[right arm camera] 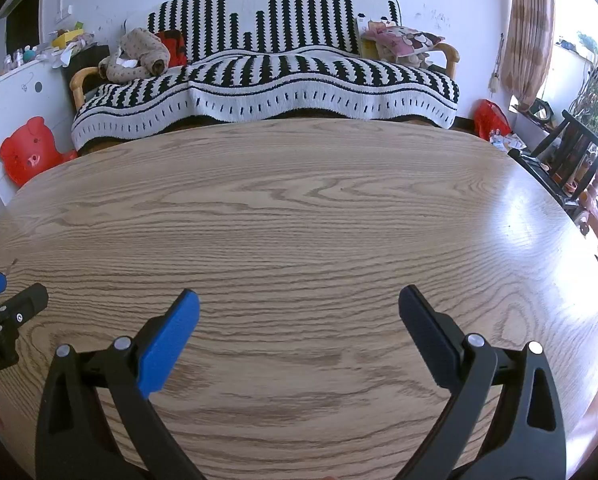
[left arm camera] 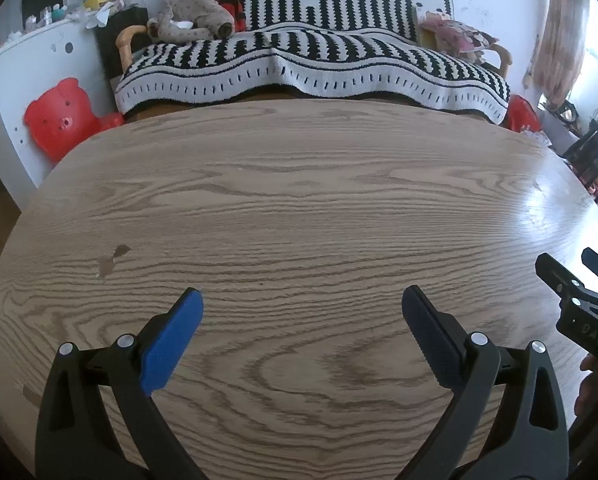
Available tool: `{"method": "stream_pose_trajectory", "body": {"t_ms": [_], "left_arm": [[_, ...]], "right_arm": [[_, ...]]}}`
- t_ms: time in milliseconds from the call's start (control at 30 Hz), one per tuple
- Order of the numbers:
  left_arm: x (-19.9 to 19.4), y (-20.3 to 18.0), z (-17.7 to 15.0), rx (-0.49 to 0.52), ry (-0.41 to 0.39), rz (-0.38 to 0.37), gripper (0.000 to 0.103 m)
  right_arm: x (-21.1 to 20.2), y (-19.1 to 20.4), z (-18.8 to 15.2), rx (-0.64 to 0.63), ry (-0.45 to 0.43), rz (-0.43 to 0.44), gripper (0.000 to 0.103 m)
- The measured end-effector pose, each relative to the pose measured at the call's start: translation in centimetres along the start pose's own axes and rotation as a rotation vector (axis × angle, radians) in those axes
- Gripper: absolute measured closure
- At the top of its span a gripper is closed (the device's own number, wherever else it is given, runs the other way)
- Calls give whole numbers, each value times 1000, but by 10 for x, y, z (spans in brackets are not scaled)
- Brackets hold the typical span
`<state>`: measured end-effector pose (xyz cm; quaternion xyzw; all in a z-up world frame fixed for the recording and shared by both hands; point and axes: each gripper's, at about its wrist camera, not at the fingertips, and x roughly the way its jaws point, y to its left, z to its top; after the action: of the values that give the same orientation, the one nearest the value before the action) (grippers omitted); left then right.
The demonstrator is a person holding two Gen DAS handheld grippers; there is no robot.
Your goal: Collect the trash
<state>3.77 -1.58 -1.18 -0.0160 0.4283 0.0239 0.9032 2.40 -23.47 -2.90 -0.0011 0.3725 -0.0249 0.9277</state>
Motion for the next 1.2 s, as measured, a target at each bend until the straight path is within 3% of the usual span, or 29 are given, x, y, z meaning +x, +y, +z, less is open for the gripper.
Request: {"method": "stream_pose_trajectory", "body": {"t_ms": [267,500,667,733,867,1200], "left_arm": [[-2,-3,-1,9,-8,10,6],[0,-8,-1,-28,38,8,7],[-3,-13,1,-52,16,15,6],[-4,-17,2,-52,14,50,6],[-12,-29,-2,-2,-43,200,6],[-7,-20,2,-7,-31,118,6]], "right_arm": [[1,-1,0,3,4,1,7],[2,-2,-1,-2,5,0,7],[4,-5,-3,-2,8,-2,7],[5,-8,-4,1,10,-3,7],[7,-11,-4,8,15,-2,7],[9,-12,-4,7,21,0,7]]}}
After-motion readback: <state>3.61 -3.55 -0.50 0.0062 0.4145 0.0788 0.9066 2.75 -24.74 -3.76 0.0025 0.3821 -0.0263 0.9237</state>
